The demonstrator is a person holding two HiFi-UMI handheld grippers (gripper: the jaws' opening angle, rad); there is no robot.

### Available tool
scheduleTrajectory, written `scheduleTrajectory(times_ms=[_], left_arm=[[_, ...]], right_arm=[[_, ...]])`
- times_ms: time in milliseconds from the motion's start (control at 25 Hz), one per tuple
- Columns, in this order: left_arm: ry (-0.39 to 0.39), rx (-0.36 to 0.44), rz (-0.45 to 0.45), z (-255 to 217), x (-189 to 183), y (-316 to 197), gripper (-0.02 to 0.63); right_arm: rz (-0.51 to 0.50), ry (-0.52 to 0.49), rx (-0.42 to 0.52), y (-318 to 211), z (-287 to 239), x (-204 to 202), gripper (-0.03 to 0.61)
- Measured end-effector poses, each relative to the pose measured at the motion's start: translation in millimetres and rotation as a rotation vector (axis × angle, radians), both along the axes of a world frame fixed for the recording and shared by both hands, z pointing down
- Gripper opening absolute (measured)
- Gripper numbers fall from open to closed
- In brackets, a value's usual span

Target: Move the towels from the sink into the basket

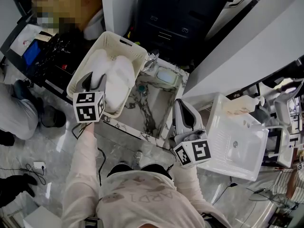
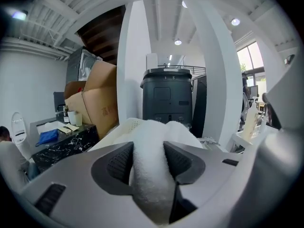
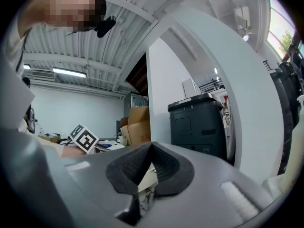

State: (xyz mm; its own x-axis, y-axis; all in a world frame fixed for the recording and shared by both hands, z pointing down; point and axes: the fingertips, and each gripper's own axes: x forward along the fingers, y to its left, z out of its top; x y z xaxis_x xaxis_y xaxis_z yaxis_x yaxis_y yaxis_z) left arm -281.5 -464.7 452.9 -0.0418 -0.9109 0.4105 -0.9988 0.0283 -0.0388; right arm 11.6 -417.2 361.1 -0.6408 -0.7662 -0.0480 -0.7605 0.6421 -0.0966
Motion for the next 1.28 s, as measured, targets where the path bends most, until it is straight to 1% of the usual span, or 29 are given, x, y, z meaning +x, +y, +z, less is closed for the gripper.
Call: scheduleTrajectory(times_ms=[160,240,320,360,480,520,560,800,1280], left_arm=[[-0.015,0.039,0.021,-10,1,2,0.236],[-0.014,0.061,0.029,-16,2,6,0.245],[-0.014,0.085,0.034,-24,4,11,0.241],[-0.015,0.097,0.036,-29,5,14,0.228],[-0.032,0.128,0.028,-40,6,24,0.065],[-0.037,0.137,0.025,-43,6,27,0.022],[-0.038,0.145,0.027,-45,6,30,0.006],[-0.002,0.184,0.056,-57,11,52,0.006],[0.014,0.256,0.082,-80,18,103,0.006]], right_arm=[[-0.003,0.000,0.005,4,-2,-2,0.011],[-0.006,0.000,0.008,6,-4,-5,0.011],[-0.009,-0.002,0.010,8,-5,-6,0.011],[-0.010,-0.003,0.011,9,-6,-7,0.011],[-0.017,-0.006,0.016,14,-8,-11,0.011],[-0.019,-0.006,0.017,16,-9,-12,0.011],[-0.021,-0.006,0.017,18,-9,-14,0.011],[-0.035,-0.002,0.027,31,-12,-25,0.011],[-0.057,0.004,0.046,62,-19,-40,0.011]])
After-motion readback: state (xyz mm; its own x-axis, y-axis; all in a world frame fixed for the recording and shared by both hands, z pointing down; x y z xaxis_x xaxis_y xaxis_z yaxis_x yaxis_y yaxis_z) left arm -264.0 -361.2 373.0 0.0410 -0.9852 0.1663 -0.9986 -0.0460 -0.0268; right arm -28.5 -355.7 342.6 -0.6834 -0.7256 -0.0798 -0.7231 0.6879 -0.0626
